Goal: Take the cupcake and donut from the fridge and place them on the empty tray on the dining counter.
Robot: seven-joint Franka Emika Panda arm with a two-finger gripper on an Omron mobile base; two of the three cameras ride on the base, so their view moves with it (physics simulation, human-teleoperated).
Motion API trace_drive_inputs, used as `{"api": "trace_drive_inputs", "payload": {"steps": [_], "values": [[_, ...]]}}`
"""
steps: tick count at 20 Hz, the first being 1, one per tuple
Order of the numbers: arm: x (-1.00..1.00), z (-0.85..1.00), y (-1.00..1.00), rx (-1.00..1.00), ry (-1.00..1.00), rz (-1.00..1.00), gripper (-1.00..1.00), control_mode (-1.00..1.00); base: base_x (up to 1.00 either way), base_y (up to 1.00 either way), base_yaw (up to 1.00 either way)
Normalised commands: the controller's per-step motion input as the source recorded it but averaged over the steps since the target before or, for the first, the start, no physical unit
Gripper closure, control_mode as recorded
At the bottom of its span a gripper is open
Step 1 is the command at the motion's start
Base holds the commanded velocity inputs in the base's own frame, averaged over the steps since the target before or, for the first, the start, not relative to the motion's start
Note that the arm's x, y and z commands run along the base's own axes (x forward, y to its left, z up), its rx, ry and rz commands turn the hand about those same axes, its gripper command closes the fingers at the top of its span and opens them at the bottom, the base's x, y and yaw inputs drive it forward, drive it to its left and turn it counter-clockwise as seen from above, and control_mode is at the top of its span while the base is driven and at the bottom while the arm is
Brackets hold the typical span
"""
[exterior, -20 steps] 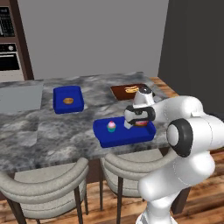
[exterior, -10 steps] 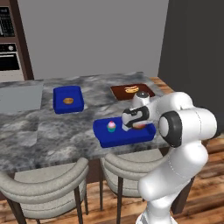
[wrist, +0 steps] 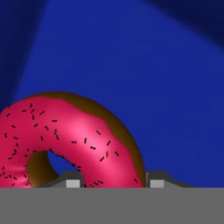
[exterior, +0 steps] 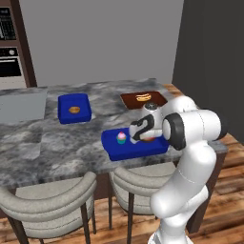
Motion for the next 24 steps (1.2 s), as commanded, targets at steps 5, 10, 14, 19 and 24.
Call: {"api": "trace_drive_inputs", "payload": {"steps": [5,10,14,19,24], "values": [[0.2,-0.09,-0.04,0.0,0.0,0.0,-1.0,-1.0,0.0,0.0,0.0],[0.12,-0.01,-0.04,0.0,0.0,0.0,-1.0,-1.0,0.0,0.0,0.0],[0.0,0.0,-0.05,0.0,0.0,0.0,-1.0,-1.0,0.0,0.0,0.0],[-0.08,0.1,-0.04,0.0,-0.01,0.0,-1.0,-1.0,0.0,0.0,0.0],[-0.61,0.84,-0.23,0.0,-0.22,0.0,-1.0,-1.0,0.0,0.0,0.0]]}}
